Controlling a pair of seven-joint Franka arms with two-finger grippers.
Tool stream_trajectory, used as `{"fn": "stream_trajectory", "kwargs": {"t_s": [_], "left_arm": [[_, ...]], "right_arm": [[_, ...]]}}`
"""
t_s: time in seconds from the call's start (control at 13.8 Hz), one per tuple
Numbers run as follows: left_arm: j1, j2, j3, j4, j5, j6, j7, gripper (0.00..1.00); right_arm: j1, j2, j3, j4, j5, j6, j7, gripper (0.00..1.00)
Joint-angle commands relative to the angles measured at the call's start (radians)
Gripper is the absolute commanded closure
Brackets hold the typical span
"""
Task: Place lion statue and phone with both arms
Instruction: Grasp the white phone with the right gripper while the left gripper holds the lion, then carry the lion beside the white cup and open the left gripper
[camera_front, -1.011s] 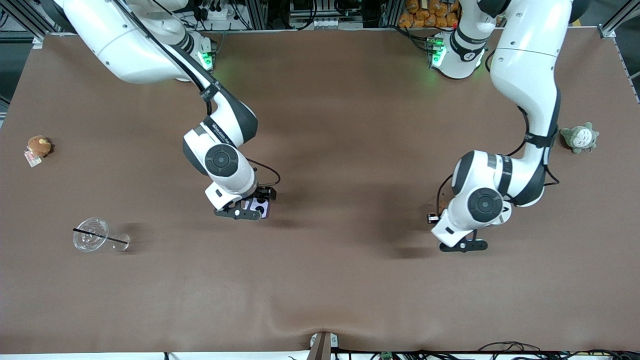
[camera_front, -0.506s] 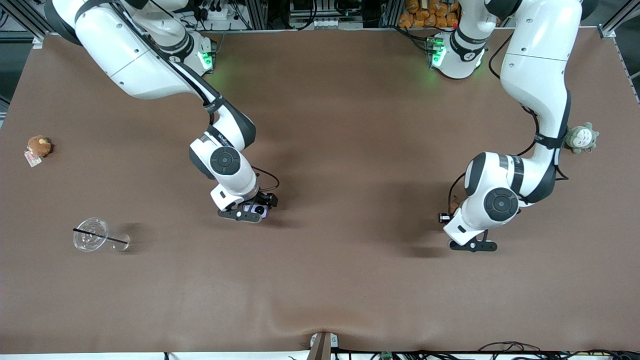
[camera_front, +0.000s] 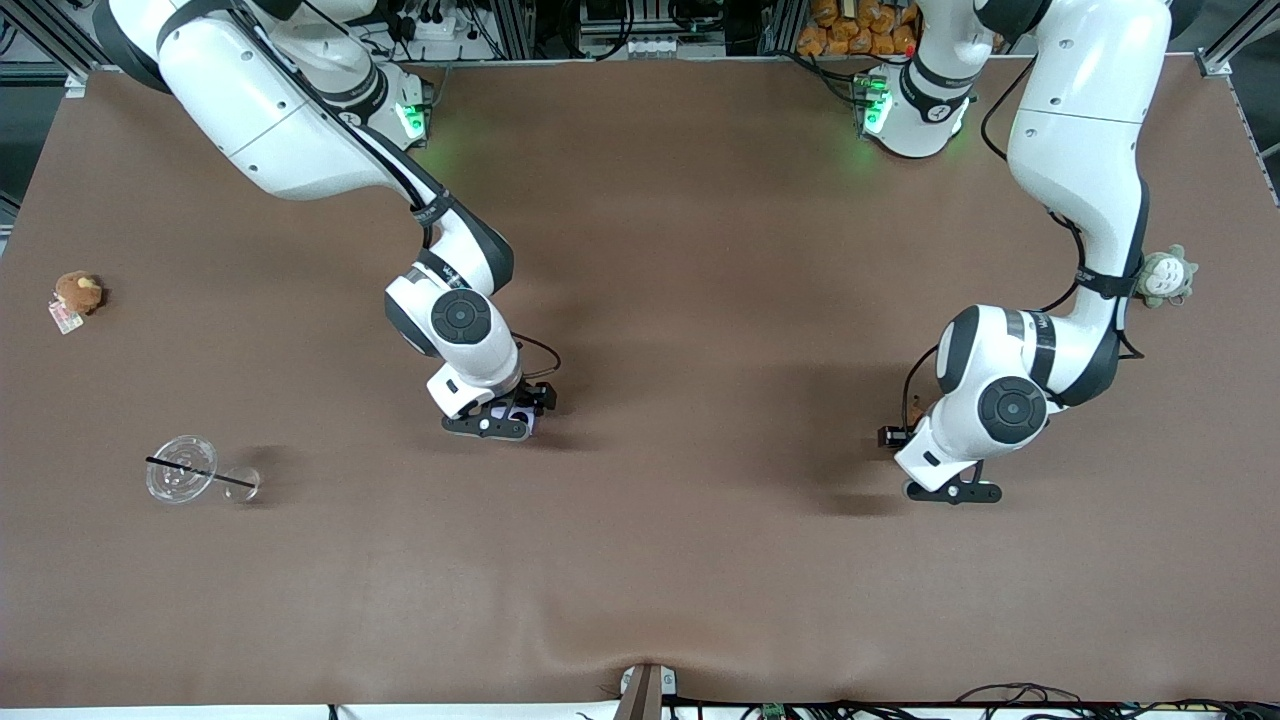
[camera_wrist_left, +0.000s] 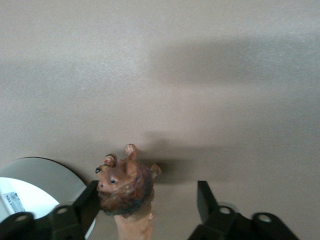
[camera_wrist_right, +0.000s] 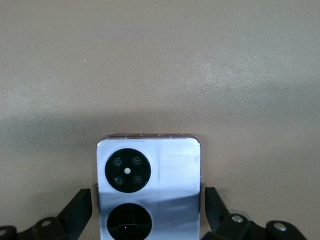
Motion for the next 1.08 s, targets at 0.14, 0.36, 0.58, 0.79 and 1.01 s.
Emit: {"fn": "stream_trajectory", "kwargs": {"t_s": [0.14,0.36,0.58,0.79,1.01], "left_arm": [[-0.014,-0.111,-0.011,0.018,0.01,-0.106,0.002,0.0],[-0.014,-0.168,-0.014,0.075,0.008,-0.189,0.004,0.0],[0.003,-0.252,-0.009,0.113,0.008,-0.203,0.005,0.0],[0.009,-0.329,-0.003,0.152,0.01,-0.229,0.002,0.0],[0.021,-0.406,0.0,0.166,0.005,-0.281,0.002,0.0]], "right_arm": [[0.012,0.013,-0.02,0.001,-0.035,0.015,0.031,0.0],[0.01,0.018,-0.031,0.004,-0.035,0.051,0.032,0.0],[0.01,0.025,-0.037,0.01,-0.035,0.083,0.032,0.0],[0.012,0.029,-0.049,0.012,-0.038,0.098,0.031,0.0],[0.015,0.026,-0.054,0.012,-0.048,0.107,0.029,0.86]]}}
